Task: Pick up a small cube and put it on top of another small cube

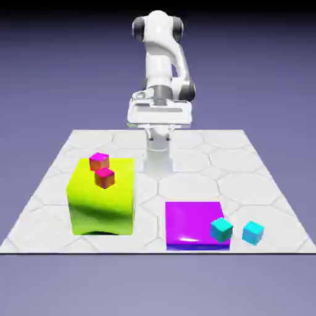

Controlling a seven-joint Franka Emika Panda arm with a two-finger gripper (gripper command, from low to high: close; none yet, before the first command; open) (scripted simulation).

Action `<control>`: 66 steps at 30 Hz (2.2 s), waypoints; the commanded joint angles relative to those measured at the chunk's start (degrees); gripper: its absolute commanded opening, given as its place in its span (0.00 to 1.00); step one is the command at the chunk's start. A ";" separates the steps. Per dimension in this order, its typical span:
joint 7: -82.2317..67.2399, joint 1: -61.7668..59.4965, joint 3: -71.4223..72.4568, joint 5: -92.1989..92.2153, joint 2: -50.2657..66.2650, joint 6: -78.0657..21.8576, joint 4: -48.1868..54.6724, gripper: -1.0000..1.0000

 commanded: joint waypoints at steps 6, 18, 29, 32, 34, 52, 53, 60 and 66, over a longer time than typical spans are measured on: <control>-7.72 7.50 1.67 -12.29 12.46 -9.34 8.80 0.50; -23.15 22.49 5.01 -36.87 37.38 -28.02 26.40 0.50; -37.30 36.24 8.06 -59.40 60.22 -45.14 42.53 0.50; -37.37 36.88 7.44 -62.40 63.89 -45.12 44.54 0.50; -35.54 36.23 5.76 -65.23 68.04 -42.66 46.30 0.50; -21.00 16.49 -10.75 -35.91 39.71 -71.67 41.34 0.00; -19.74 14.64 -12.63 -33.47 37.93 -74.17 41.30 0.00; -17.95 4.87 -25.82 -16.82 31.72 -91.61 44.06 0.00; -18.59 3.43 -28.82 -14.60 31.10 -89.82 39.22 0.00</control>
